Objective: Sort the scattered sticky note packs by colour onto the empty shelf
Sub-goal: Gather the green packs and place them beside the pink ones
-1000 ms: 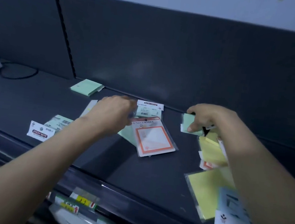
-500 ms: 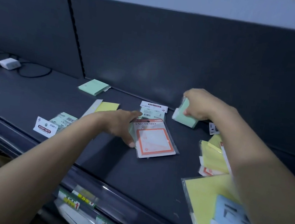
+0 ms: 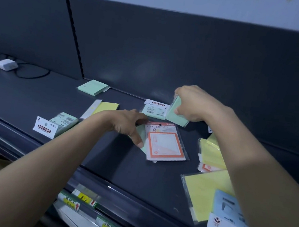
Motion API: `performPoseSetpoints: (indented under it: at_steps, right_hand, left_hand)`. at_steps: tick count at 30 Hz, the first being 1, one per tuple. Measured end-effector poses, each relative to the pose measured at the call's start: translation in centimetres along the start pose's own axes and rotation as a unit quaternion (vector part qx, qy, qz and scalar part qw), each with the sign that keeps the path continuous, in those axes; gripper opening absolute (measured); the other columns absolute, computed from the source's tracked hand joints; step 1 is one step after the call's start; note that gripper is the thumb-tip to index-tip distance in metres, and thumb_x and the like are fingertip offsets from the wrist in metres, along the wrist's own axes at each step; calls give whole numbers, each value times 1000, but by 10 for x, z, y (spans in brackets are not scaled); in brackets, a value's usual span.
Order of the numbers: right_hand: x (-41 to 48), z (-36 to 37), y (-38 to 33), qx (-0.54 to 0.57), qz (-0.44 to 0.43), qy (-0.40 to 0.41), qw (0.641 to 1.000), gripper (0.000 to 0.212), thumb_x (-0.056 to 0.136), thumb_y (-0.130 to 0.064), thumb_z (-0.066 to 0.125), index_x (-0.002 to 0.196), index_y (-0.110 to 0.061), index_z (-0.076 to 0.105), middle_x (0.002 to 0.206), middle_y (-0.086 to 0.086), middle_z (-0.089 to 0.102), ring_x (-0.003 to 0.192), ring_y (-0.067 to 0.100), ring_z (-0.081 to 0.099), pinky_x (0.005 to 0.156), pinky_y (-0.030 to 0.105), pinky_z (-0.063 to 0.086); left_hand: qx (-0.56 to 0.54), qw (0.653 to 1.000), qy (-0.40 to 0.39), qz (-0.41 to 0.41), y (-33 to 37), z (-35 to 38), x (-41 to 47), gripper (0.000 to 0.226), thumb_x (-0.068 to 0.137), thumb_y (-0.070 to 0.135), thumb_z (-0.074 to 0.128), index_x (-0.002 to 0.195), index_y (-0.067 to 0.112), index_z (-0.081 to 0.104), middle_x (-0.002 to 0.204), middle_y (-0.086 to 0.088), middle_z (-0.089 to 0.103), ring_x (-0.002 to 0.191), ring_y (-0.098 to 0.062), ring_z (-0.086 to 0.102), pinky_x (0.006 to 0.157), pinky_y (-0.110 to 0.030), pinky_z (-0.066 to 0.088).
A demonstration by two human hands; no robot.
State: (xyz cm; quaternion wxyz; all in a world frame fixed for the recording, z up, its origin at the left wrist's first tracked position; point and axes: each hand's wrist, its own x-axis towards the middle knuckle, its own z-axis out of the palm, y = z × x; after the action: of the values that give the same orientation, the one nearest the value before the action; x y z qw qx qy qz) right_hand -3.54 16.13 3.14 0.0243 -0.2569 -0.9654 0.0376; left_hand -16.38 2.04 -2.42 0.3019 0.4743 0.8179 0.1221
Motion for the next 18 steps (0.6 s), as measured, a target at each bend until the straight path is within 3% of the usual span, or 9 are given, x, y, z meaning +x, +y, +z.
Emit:
performPoseSetpoints:
  at_steps: [4,9,11,15,18]
  right_hand:
    - [-5,1,-5,1,8,0,1000,25,84,-6,57,108,-9,59,105,10,59,94,30,60,70,34,51]
    - [-11,1,-10,4,10,5,1000,23,83,-2,56,106,-7,59,103,11,59,92,30,61,62,30,43]
    - [-14,-1,-13,6,7,11,1000,22,83,-2,55,104,-6,59,102,11,59,92,31,61,61,30,42]
    - [-19,-7,-24,6,10,35,999,24,81,-2,54,104,-7,59,102,11,59,85,30,56,60,29,39]
    - [-27,-11,-36,1,25,81,996,24,82,-1,55,104,-8,59,100,10,59,84,32,55,61,30,37]
  left_hand:
    - [26,998,-51,-29,7,-6,0,103,65,30,84,146,39,21,139,1,29,136,-23,26,111,-36,23]
    - [34,998,-22,-43,6,-5,0,102,53,34,90,136,27,32,121,2,36,121,-23,39,107,-41,35]
    - [9,999,18,-34,3,-4,-3,87,56,27,89,126,20,37,115,1,41,110,-21,45,99,-37,41]
    - [-133,988,79,-11,-5,-10,-16,48,70,-1,76,106,10,45,100,-7,51,78,-19,51,64,-27,45]
    - [-170,975,141,3,-10,-19,-28,35,75,-5,69,102,9,53,92,-9,54,71,-20,52,60,-29,46]
